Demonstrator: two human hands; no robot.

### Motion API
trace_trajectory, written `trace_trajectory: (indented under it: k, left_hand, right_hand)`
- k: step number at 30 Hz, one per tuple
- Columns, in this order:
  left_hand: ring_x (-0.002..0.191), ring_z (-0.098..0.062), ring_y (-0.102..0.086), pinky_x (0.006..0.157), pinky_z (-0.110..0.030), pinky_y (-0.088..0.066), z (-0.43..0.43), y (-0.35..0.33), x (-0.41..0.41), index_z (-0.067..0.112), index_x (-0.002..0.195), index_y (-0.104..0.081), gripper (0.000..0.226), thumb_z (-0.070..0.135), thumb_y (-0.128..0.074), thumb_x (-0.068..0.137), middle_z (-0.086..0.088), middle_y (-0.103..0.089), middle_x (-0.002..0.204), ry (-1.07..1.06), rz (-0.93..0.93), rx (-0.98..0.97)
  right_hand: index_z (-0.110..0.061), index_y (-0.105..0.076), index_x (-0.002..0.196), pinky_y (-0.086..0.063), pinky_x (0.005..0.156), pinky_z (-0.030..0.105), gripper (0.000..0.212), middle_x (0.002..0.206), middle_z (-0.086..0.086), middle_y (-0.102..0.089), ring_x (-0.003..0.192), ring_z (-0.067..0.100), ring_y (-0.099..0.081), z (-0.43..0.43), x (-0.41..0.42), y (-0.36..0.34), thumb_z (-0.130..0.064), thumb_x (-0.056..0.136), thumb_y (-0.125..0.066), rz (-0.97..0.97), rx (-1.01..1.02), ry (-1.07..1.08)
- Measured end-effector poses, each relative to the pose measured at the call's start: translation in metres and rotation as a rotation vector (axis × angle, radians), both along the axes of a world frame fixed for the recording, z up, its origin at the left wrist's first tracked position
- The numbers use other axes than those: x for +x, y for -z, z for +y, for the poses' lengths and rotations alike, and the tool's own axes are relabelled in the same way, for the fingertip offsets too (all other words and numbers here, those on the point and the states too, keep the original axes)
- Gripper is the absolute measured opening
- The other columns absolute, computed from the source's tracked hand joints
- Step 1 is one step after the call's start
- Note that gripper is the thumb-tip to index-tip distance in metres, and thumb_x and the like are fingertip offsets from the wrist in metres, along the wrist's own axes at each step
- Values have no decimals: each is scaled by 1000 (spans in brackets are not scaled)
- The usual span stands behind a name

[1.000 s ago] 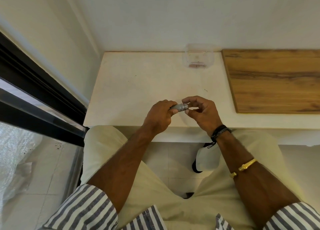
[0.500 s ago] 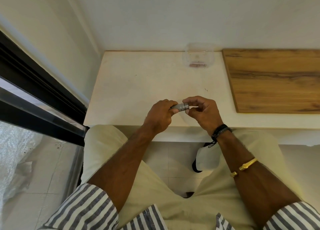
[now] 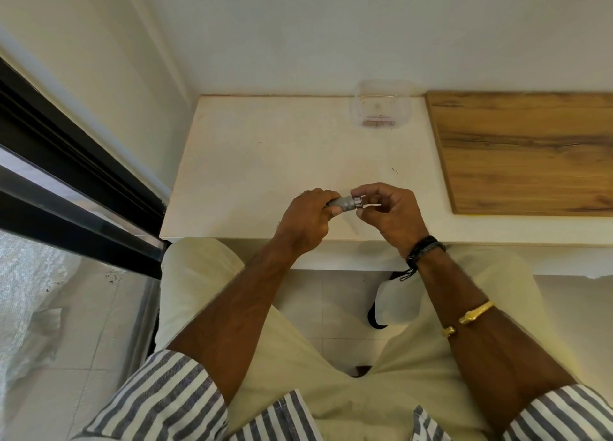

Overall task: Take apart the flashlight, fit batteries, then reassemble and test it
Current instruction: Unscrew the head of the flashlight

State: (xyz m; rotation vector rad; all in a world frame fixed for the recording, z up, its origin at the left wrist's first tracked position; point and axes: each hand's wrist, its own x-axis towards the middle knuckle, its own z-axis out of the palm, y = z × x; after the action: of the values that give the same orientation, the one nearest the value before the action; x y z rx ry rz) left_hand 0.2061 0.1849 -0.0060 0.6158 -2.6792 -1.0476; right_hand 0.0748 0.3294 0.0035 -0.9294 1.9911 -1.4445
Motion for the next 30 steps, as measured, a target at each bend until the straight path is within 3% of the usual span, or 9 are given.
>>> trace_trajectory:
  k: [3,5,8,10,14,17,25,30]
  left_hand:
    - [87,-23,-56,80,-42,-50,0,0,-1,11,118,-65,24,21,-52,101,-9,-68,100,0,1,-1]
    - [88,-22,-56,82,-42,-50,1,-1,-1,12,119,-65,24,20,-52,101,-9,-68,102,1,-11,-7]
    - [88,-23,-56,81,-41,-50,1,-1,-1,13,119,-64,24,21,-51,101,-8,-68,101,23,-23,-17]
    - [88,-23,-56,80,-41,-49,1,-1,0,12,119,-64,24,21,-52,101,-8,-68,100,30,-19,-18]
    - [86,-22,-56,79,-39,-47,0,-2,-1,9,119,-64,25,21,-51,102,-11,-68,100,12,-11,6]
    - [85,-23,-55,79,-39,-47,-1,-4,0,8,120,-64,25,20,-51,102,-12,-68,100,6,-21,5]
    - [84,-21,-59,77,-39,-52,-1,-5,0,9,114,-67,22,21,-61,97,-7,-70,98,-49,94,61]
    - [87,-18,-68,80,-38,-58,-2,-3,-3,13,112,-69,23,23,-69,91,-1,-74,99,-157,178,149]
  right_hand:
    - [-15,-70,120,-62,79,35,34,114,7,-73,96,23,-73,-3,1,0,-15,87,-78,-107,9,43]
    - [-16,-70,118,-62,68,34,28,107,6,-74,86,23,-74,-5,3,1,-29,93,-72,-121,71,98]
    - [-11,-74,108,-58,58,31,21,88,7,-75,69,17,-71,-3,3,3,-27,96,-69,-50,91,99]
    - [-7,-75,108,-60,62,32,18,85,10,-75,68,16,-69,-2,2,3,-18,94,-71,-19,59,81]
    - [-5,-74,109,-60,84,32,23,101,15,-75,89,24,-71,-1,2,-2,3,88,-73,3,2,40]
    - [-5,-74,106,-59,86,27,29,103,11,-75,94,18,-71,-2,2,-4,13,83,-70,14,-26,24]
    - [-11,-72,117,-60,85,28,35,108,7,-76,94,13,-75,0,-6,6,0,84,-76,-123,-60,177]
    - [-14,-74,110,-61,86,31,27,102,1,-78,92,13,-76,-3,-21,14,-8,84,-77,-108,-32,361]
